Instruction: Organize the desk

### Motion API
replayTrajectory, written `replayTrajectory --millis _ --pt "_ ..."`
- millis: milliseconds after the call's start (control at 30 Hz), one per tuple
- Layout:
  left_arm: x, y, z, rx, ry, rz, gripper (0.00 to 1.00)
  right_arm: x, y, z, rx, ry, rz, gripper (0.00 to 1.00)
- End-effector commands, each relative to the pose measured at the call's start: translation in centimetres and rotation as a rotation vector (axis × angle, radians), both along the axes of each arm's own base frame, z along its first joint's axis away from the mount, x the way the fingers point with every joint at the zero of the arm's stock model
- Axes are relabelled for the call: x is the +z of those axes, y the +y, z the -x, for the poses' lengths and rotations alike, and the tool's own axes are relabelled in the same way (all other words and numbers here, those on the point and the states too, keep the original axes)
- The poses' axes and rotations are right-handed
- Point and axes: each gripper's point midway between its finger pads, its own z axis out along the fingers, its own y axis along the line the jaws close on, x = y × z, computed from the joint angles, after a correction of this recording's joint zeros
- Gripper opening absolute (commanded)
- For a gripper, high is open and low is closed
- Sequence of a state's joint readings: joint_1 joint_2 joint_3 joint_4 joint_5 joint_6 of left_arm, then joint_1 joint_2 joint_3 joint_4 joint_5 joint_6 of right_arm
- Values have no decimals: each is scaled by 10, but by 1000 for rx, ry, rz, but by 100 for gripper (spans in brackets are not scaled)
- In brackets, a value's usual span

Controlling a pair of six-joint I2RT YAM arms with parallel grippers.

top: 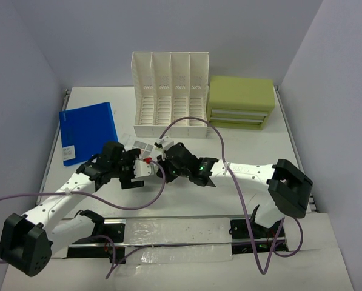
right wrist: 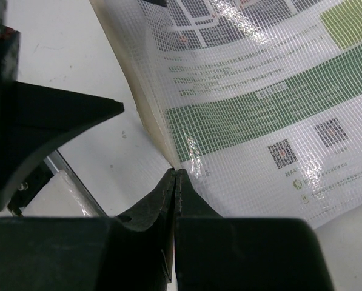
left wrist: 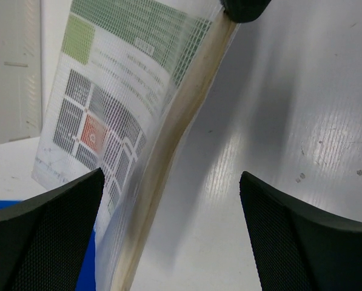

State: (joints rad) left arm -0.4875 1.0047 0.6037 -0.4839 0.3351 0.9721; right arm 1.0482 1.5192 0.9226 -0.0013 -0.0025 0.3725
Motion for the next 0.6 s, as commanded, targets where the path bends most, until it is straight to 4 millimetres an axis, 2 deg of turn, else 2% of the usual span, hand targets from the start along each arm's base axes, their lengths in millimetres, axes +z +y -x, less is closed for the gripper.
replayTrajectory --millis 0,200,267,300,333,400,467,500,567 --pt "7 -15 -22 27 -105 4 99 37 9 -8 8 -63 -112 0" --pt "14 -17 -51 122 -213 -1 99 41 10 -5 24 -62 -129 0" --pt "12 -17 -51 110 -210 -11 93 42 10 -5 27 -62 -132 0" --pt "10 -19 -51 102 -204 -14 86 42 10 -5 28 -61 -134 0" --pt "3 -20 -46 89 -169 -27 66 42 10 -4 30 -59 -134 0" --pt "-4 -23 -39 73 -131 -41 45 43 11 -4 32 -60 -135 0" --pt "-7 -27 -32 59 -111 -44 10 42 9 -5 27 -64 -127 0" --pt "-6 -28 -31 64 -107 -40 0 42 8 -5 23 -66 -124 0" --pt "-1 -30 -27 78 -90 -15 0 44 4 -8 2 -76 -118 0"
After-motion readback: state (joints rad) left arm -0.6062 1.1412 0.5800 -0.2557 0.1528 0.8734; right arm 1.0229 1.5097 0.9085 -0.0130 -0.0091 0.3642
